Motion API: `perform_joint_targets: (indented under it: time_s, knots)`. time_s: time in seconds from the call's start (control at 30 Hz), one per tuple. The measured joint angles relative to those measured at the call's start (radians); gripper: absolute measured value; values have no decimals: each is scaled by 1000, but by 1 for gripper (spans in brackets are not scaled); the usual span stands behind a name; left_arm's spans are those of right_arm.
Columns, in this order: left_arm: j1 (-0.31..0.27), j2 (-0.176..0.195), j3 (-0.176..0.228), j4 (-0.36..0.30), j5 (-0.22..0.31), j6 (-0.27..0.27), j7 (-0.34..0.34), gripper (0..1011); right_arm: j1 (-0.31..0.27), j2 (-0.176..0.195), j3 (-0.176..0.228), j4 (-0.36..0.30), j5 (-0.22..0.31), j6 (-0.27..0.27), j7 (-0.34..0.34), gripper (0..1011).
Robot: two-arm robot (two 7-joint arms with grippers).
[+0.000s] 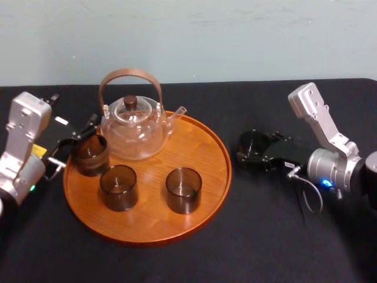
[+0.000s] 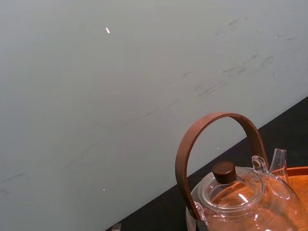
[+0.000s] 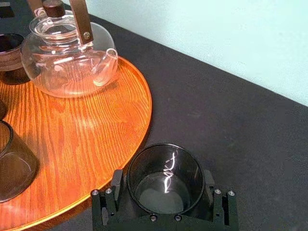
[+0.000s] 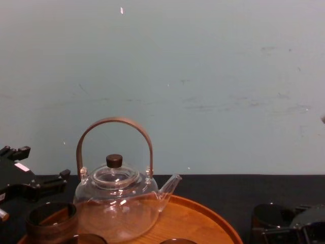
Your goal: Pick up the glass from the table and place it on the tray.
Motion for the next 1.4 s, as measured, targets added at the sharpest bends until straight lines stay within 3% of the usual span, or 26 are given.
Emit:
perform_joint_targets:
  time_s: [0.43, 0.67, 1.23, 1.4]
  knots:
    - [0, 0, 0, 0, 0, 0, 0, 1001, 4, -3, -4, 2, -10, 3, 0, 1002]
    - [0, 0, 0, 0, 0, 0, 0, 1001, 3, -3, -3, 1, -8, 2, -1, 903]
    - [0, 0, 0, 0, 0, 0, 0, 1001, 2, -1, -2, 0, -6, 1, 0, 904]
    - [0, 0, 0, 0, 0, 0, 0, 1001, -16, 14, 14, -23, 10, -2, 14, 903]
